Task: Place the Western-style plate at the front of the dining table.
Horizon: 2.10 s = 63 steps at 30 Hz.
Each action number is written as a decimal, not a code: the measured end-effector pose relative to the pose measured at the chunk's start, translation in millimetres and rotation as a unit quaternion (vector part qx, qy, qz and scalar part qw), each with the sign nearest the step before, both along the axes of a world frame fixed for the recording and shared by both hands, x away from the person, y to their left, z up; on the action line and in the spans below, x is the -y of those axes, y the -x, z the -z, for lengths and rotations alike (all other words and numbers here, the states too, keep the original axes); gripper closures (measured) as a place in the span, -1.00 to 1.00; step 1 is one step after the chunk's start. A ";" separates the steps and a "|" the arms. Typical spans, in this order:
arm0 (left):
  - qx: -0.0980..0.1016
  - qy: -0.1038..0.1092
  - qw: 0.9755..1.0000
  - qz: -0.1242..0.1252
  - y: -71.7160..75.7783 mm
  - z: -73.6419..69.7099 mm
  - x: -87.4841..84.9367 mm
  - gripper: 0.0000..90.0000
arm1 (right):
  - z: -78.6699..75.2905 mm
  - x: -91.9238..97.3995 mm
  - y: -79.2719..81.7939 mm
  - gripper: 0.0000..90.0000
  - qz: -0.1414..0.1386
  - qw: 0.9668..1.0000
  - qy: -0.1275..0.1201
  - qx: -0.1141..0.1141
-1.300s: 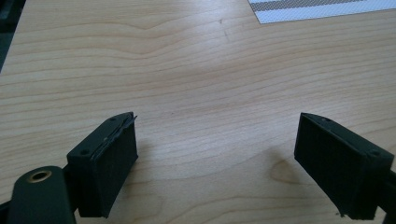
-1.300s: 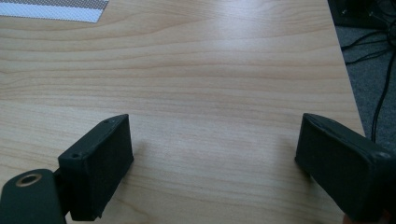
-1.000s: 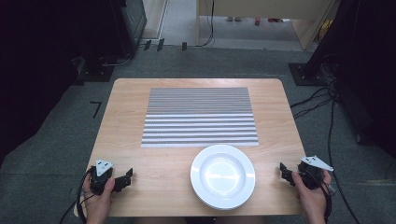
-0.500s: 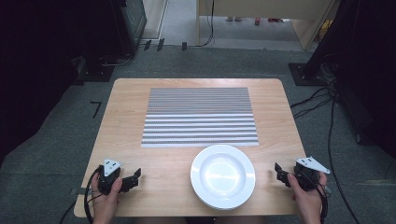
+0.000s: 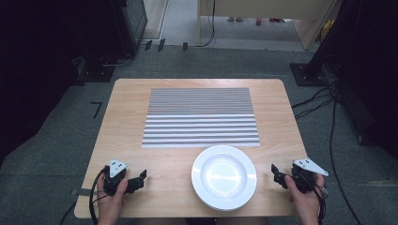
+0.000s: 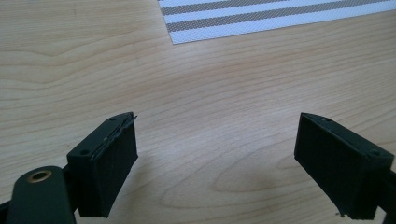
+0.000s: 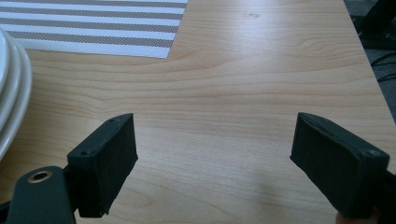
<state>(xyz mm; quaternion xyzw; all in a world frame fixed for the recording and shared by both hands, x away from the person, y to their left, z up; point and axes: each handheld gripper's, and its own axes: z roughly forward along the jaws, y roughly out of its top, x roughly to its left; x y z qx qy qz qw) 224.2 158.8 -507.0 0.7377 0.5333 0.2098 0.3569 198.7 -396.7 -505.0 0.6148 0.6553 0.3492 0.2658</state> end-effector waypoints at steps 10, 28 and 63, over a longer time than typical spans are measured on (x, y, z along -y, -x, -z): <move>-0.002 0.016 1.000 0.005 0.9 -1.2 5.0 -0.71 | -1.8 -9.2 1.9 -0.68 -0.012 1.000 -0.009 0.005; 0.000 0.018 0.999 0.029 3.1 -2.3 25.0 -0.71 | -4.2 -27.1 4.2 -0.68 -0.039 0.999 -0.018 0.015; 0.002 0.043 0.996 0.078 -0.8 -18.4 82.2 -0.71 | -29.8 -59.5 -1.9 -0.59 -0.063 0.996 -0.061 0.015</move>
